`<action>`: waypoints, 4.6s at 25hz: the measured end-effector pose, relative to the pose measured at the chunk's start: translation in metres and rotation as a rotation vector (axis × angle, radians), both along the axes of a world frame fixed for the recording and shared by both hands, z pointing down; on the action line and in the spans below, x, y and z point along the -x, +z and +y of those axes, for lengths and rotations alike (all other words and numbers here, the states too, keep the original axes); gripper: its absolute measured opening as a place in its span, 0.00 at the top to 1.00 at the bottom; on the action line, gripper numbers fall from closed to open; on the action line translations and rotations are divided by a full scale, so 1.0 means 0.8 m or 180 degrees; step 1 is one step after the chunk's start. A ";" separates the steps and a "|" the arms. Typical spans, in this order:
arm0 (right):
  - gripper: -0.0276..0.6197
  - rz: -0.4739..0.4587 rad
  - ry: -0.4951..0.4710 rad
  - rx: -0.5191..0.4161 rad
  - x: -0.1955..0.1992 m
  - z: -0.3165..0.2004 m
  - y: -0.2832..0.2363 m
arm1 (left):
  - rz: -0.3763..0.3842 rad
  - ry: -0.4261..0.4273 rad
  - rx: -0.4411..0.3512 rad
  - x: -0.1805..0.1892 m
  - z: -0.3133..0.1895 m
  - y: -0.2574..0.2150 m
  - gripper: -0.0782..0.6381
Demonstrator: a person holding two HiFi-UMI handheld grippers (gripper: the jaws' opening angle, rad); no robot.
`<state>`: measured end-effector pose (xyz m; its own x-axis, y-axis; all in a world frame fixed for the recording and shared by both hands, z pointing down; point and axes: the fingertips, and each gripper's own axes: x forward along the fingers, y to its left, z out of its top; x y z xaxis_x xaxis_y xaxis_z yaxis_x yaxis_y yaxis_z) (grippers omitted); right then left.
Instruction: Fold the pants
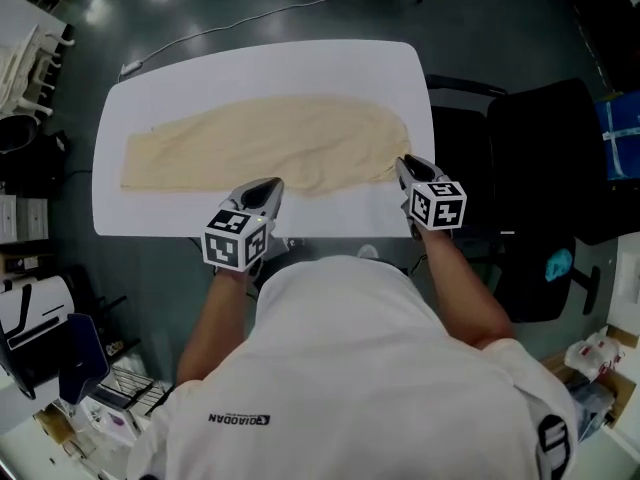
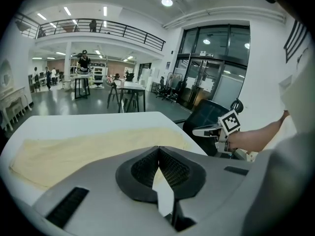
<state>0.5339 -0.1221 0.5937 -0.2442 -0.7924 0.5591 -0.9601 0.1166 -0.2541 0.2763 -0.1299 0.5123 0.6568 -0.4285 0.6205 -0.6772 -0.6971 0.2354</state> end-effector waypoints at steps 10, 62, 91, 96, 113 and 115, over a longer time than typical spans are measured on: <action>0.54 0.0437 0.0358 0.0658 -0.037 -0.065 0.098 | 0.0066 -0.0121 0.0204 0.075 -0.056 0.028 0.85; 0.82 -0.0604 0.0490 0.0050 0.135 -0.071 -0.062 | 0.0373 -0.0102 -0.0082 0.249 -0.087 0.001 0.85; 0.83 -0.0977 -0.0209 -0.0468 0.257 -0.042 -0.138 | 0.0144 -0.0863 -0.0473 0.350 0.038 -0.058 0.85; 0.83 -0.0763 -0.0219 -0.0503 0.277 -0.049 -0.150 | 0.0136 -0.0741 -0.0508 0.368 0.006 -0.055 0.85; 0.83 -0.0359 0.0445 -0.0491 0.450 -0.148 -0.177 | 0.0427 -0.0198 -0.0344 0.565 -0.164 -0.022 0.85; 0.83 -0.0319 0.0469 -0.0503 0.469 -0.155 -0.188 | 0.0458 -0.0173 -0.0325 0.586 -0.174 -0.020 0.85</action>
